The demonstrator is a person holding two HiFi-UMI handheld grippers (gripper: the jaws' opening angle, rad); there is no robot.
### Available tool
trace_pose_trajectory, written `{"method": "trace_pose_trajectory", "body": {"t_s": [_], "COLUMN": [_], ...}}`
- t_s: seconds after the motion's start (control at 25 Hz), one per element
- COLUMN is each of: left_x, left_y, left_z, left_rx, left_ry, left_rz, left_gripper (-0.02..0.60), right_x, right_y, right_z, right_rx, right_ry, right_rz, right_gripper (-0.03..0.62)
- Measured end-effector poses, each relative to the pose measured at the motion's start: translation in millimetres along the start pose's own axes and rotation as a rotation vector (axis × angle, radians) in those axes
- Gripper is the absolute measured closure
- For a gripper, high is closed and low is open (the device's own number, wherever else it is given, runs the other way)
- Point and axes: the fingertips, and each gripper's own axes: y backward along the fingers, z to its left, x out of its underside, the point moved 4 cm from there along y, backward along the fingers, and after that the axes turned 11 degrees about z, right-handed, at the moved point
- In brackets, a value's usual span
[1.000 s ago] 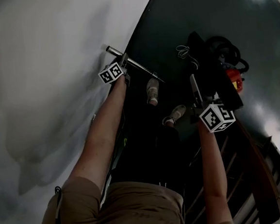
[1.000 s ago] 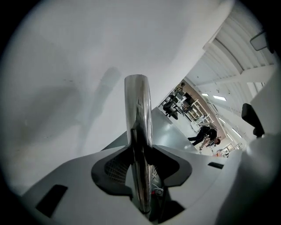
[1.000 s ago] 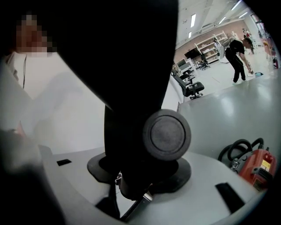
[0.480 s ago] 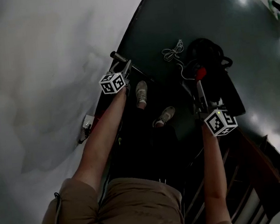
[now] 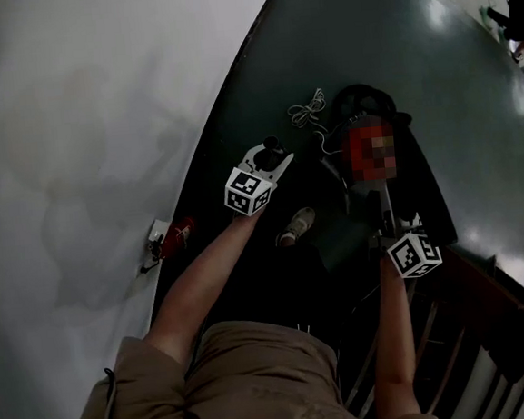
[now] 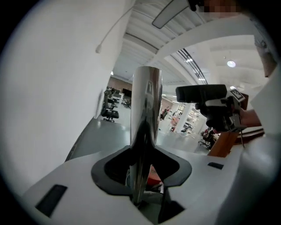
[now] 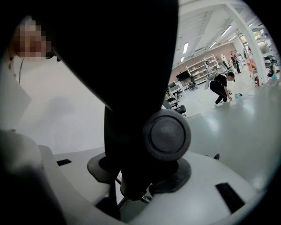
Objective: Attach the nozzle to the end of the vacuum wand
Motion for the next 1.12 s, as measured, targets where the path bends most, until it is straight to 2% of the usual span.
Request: {"method": "trace_pose_trajectory", "body": {"t_s": [0.16, 0.36, 0.56, 0.76, 0.92, 1.12], "left_x": [-7, -14, -14, -16, -12, -10], "left_y": [-6, -22, -43, -59, -70, -84], "left_z": [-74, -137, -204, -247, -284, -313], "left_rx": [0.059, 0.104, 0.193, 0.290, 0.367, 0.409], "left_ry": [-0.117, -0.236, -0.376, -0.457, -0.511, -0.548], "left_rz": [0.043, 0.080, 0.129, 0.139, 0.152, 0.160], "left_gripper": [0.422, 0.422, 0.420, 0.419, 0.419, 0.420], "right_x": [-20, -40, -54, -58, -54, -38], "right_y": [57, 110, 157, 163, 160, 151], "right_z": [1, 2, 5, 16, 13, 5], "right_rx": [0.017, 0.039, 0.043, 0.044, 0.084, 0.138], "right_ry": [0.002, -0.002, -0.017, 0.006, 0.064, 0.114], "right_rz": [-0.067, -0.140, -0.191, -0.197, -0.181, -0.154], "right_gripper": [0.402, 0.402, 0.402, 0.402, 0.402, 0.402]}}
